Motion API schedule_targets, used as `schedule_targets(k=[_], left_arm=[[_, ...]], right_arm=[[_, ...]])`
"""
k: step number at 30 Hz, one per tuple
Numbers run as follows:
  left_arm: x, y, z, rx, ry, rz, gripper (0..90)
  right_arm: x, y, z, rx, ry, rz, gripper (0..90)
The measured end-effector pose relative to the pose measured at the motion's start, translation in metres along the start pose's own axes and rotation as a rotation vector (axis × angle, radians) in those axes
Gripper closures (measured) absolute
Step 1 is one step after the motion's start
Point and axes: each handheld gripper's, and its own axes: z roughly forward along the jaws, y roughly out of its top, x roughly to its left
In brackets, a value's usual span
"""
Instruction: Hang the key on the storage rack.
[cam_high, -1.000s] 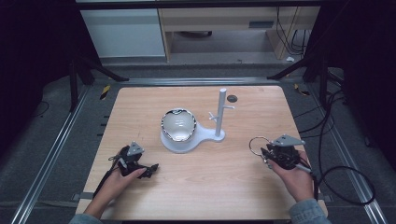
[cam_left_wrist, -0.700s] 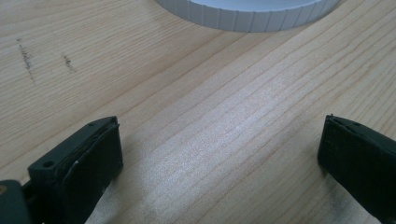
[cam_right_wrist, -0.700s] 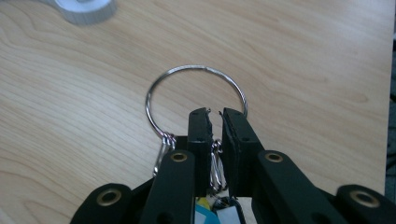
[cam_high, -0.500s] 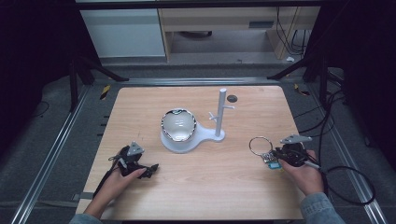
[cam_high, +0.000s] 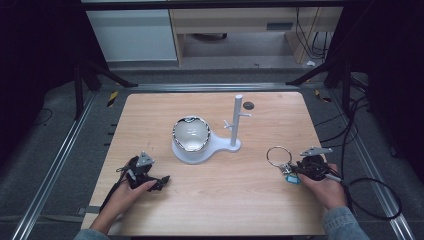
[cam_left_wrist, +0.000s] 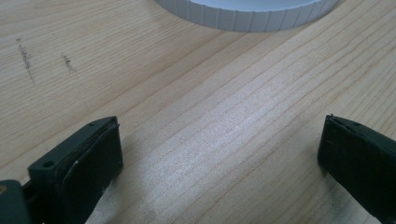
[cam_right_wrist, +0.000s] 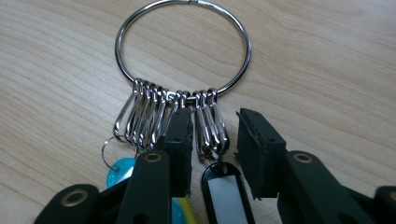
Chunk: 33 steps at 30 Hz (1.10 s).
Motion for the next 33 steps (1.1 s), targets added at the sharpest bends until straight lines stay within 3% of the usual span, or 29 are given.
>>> schedule_targets(k=[4,9,12,20,25,33], left_arm=[[0.000,0.000,0.000,0.000,0.000,0.000,0.0],[0.000,0.000,0.000,0.000,0.000,0.000,0.0],[0.000,0.000,0.000,0.000,0.000,0.000,0.0],[0.000,0.000,0.000,0.000,0.000,0.000,0.0],[0.000,0.000,0.000,0.000,0.000,0.000,0.0],[0.000,0.000,0.000,0.000,0.000,0.000,0.0]], right_arm=[[0.000,0.000,0.001,-0.006,0.011,0.006,66.4],[0.000,0.000,0.001,-0.003,0.039,0.019,78.6],[0.000,0.001,0.001,0.001,0.039,0.018,81.4],[0.001,0.000,0.001,-0.009,0.039,0.014,81.9],[0.002,0.001,-0.005,-0.049,0.040,0.033,81.9],[0.003,0.011,-0.017,-0.096,0.039,0.021,82.0]])
